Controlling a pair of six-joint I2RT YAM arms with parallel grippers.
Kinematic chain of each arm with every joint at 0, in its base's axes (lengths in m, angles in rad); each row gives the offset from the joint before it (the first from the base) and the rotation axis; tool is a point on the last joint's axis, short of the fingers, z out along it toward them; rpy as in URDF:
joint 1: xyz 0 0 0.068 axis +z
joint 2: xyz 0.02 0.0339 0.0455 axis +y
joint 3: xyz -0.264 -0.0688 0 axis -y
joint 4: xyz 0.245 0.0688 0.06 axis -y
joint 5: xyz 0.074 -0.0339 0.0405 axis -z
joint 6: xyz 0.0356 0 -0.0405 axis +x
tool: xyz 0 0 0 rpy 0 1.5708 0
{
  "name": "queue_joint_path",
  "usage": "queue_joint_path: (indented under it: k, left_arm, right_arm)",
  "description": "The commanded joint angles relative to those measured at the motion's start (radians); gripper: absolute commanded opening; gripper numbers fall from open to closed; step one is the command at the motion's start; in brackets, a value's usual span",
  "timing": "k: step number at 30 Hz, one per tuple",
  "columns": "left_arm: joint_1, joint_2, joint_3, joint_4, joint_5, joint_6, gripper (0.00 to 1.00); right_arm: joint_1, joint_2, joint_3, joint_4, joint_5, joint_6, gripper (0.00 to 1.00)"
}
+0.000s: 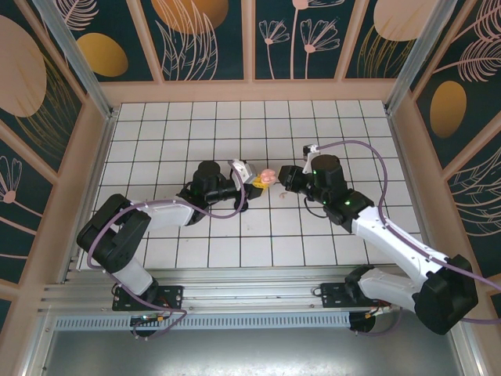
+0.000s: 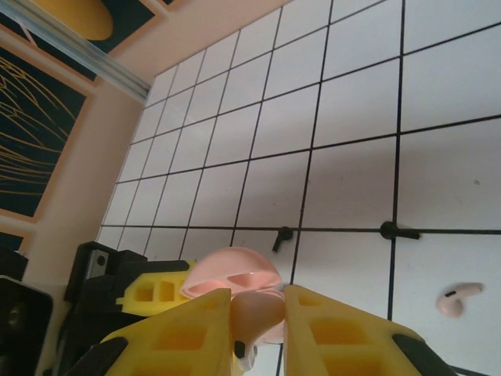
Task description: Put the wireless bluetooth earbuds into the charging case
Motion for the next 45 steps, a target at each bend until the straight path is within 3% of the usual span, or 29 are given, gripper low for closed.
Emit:
queue_joint_path:
  k: [1,45]
  left_arm:
    - [-0.005,-0.001,-0.005,0.044,0.001,0.005,0.13]
    - [-0.016,-0.01,0.073,0.101,0.026,-0.076,0.14]
  right_arm:
    - [0.012,-0.002,-0.007,0.063,0.04,0.002,0.21]
    - [0.051,0.075,-0.047,0.142,0.08,-0.012,0.2]
